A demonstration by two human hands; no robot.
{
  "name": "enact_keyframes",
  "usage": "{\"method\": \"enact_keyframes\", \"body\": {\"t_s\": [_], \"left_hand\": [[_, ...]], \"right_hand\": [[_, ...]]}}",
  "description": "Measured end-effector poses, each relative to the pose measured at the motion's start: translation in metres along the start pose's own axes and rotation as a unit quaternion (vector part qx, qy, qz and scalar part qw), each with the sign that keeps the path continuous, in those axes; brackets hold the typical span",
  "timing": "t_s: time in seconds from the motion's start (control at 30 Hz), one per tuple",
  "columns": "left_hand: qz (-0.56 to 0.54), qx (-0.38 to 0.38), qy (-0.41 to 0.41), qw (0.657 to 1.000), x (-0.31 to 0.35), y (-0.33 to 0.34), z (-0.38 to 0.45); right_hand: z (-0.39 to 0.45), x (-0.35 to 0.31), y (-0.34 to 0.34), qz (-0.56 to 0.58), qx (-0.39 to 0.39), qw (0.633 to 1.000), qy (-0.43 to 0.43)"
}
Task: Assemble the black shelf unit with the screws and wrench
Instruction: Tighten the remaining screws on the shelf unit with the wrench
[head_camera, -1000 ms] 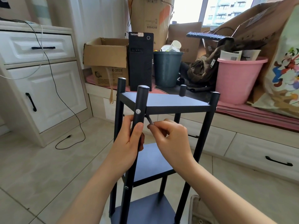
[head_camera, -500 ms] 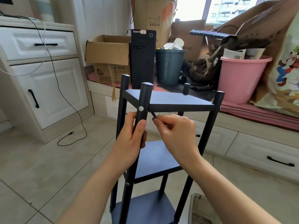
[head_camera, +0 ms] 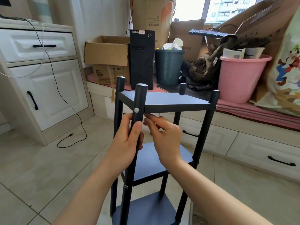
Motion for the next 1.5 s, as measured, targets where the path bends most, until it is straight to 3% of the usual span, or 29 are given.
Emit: {"method": "enact_keyframes", "body": {"t_s": [0.53,0.8,1.2,1.5], "left_hand": [[0.021,-0.003,0.005,1.000,0.001,-0.003,-0.001],[0.031,0.004,0.005,1.000,-0.002,-0.004,0.001],[0.024,-0.004,0.004,1.000,0.000,0.000,0.001],[0.018,-0.007,0.005,1.000,-0.002,-0.002,0.003]], "right_hand": [[0.004,0.001,0.019,0.008,0.000,1.000,-0.016],[-0.001,0.000,-0.003,0.013,-0.050,0.998,0.022],[0.002,-0.025,-0.023,-0.187,-0.089,0.977,-0.053],[0.007,-0.030,-0.027,-0.226,-0.052,0.969,-0.089]]}}
Point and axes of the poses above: each hand's wrist, its own z-axis towards the middle knuckle, its own y-axis out of the palm, x = y × z, the point moved 6 cm from there along z, towards the middle knuckle, and after that the axes turned 13 degrees about -z, right-handed, at the moved point
